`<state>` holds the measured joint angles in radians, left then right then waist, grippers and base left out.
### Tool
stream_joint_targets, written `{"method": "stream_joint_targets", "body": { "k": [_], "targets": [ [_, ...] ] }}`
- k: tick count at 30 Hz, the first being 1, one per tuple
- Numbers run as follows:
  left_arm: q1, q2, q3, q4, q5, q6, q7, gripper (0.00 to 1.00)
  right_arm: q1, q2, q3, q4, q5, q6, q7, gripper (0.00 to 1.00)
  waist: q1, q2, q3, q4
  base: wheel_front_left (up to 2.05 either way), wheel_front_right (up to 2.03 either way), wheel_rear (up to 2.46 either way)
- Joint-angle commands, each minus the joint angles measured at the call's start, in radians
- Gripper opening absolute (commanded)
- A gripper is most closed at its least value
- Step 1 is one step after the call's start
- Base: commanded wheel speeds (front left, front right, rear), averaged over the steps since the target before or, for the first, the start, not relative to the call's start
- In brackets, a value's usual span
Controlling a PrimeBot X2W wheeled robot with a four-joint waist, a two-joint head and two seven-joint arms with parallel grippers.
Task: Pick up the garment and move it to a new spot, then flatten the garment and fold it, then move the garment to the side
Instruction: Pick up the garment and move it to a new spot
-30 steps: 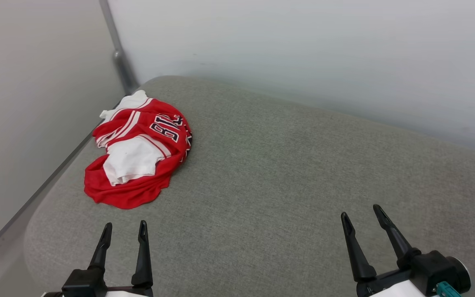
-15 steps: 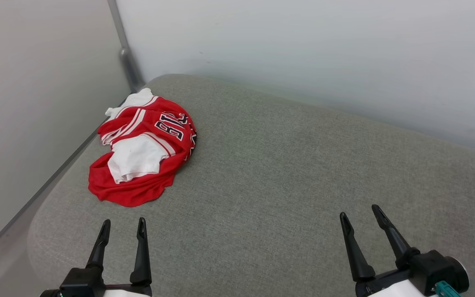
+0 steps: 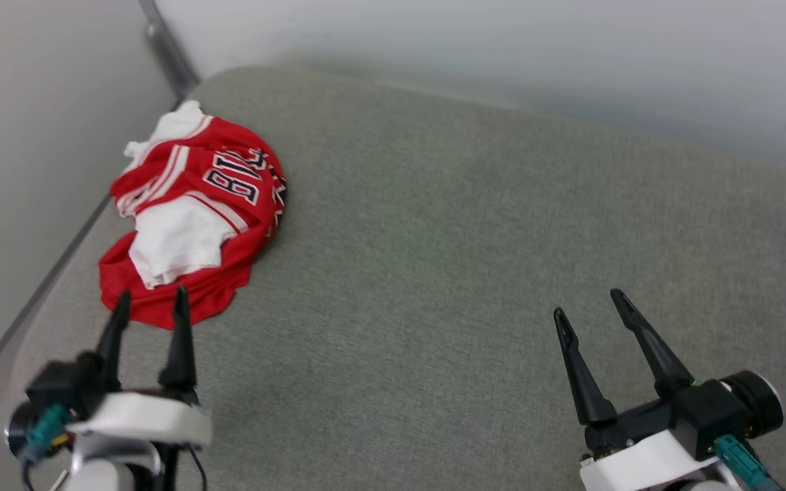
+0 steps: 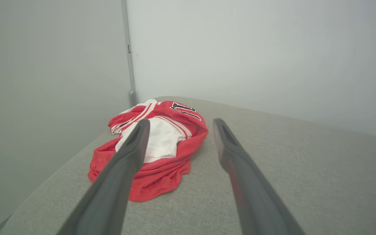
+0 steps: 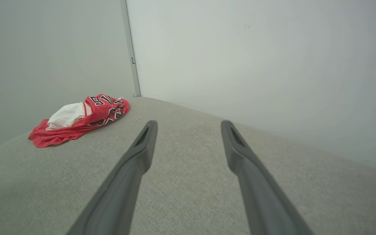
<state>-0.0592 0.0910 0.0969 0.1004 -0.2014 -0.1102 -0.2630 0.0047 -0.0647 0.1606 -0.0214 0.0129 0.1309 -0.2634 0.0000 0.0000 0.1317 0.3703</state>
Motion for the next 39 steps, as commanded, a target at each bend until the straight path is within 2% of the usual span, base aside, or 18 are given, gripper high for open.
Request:
{"method": "stream_joint_targets", "body": {
  "k": [1, 3, 6, 10, 17, 21, 23, 26, 33, 37, 39],
  "targets": [
    [-0.058, 0.029, 0.004, 0.044, -0.034, -0.010, -0.003, 1.00, -0.025, -0.015, 0.006, -0.010, -0.009, 0.000, -0.002, 1.00, 0.0000, 0.0000, 0.075, -0.040, 0.00, 0.00, 0.00],
    [-0.141, 0.102, -0.010, 0.123, -0.068, -0.018, 0.000, 1.00, -0.047, -0.028, 0.017, -0.020, -0.020, 0.000, -0.002, 1.00, 0.0000, 0.0000, 0.114, -0.059, 0.00, 0.00, 0.00],
    [-0.260, 0.212, -0.072, 0.216, -0.161, -0.019, 0.078, 1.00, -0.076, -0.048, 0.030, -0.032, -0.032, 0.000, -0.002, 1.00, 0.0000, 0.0000, 0.166, -0.087, 0.00, 0.00, 0.00],
    [-0.413, 0.394, -0.146, 0.279, -0.322, -0.019, 0.238, 1.00, -0.110, -0.058, 0.040, -0.052, -0.037, 0.000, -0.002, 1.00, 0.0000, 0.0000, 0.233, -0.123, 0.00, 0.00, 0.00],
    [-0.591, 0.614, -0.241, 0.355, -0.580, -0.020, 0.573, 1.00, -0.148, -0.065, 0.063, -0.065, -0.047, 0.000, -0.002, 1.00, 0.0000, 0.0000, 0.315, -0.182, 0.00, 0.00, 0.00],
    [-0.640, 0.671, -0.245, 0.394, -0.717, -0.020, 0.786, 1.00, -0.159, -0.062, 0.073, -0.069, -0.051, 0.000, -0.002, 1.00, 0.0000, 0.0000, 0.352, -0.211, 0.00, 0.00, 0.00],
    [-0.660, 0.699, -0.251, 0.410, -0.740, -0.020, 0.861, 1.00, -0.165, -0.060, 0.078, -0.070, -0.054, 0.000, -0.002, 1.00, 0.0000, 0.0000, 0.368, -0.225, 0.00, 0.00, 0.00],
    [-0.671, 0.708, -0.252, 0.446, -0.773, -0.005, 0.945, 1.00, -0.177, -0.063, 0.086, -0.072, -0.059, 0.000, -0.002, 1.00, 0.0000, 0.0000, 0.392, -0.244, 0.00, 0.00, 0.00],
    [-0.645, 0.700, -0.249, 0.511, -0.816, 0.022, 1.023, 1.00, -0.187, -0.059, 0.085, -0.073, -0.064, 0.000, -0.002, 1.00, 0.0000, 0.0000, 0.420, -0.270, 0.00, 0.00, 0.00],
    [-0.627, 0.671, -0.257, 0.558, -0.837, 0.029, 1.053, 1.00, -0.187, -0.061, 0.082, -0.075, -0.068, 0.000, -0.002, 1.00, 0.0000, 0.0000, 0.427, -0.272, 0.00, 0.00, 0.00],
    [-0.629, 0.660, -0.257, 0.575, -0.852, 0.028, 1.070, 0.00, -0.187, -0.064, 0.079, -0.075, -0.068, 0.000, -0.002, 1.00, 0.0000, 0.0000, 0.428, -0.270, 0.00, 0.00, 0.00]
  ]
}}
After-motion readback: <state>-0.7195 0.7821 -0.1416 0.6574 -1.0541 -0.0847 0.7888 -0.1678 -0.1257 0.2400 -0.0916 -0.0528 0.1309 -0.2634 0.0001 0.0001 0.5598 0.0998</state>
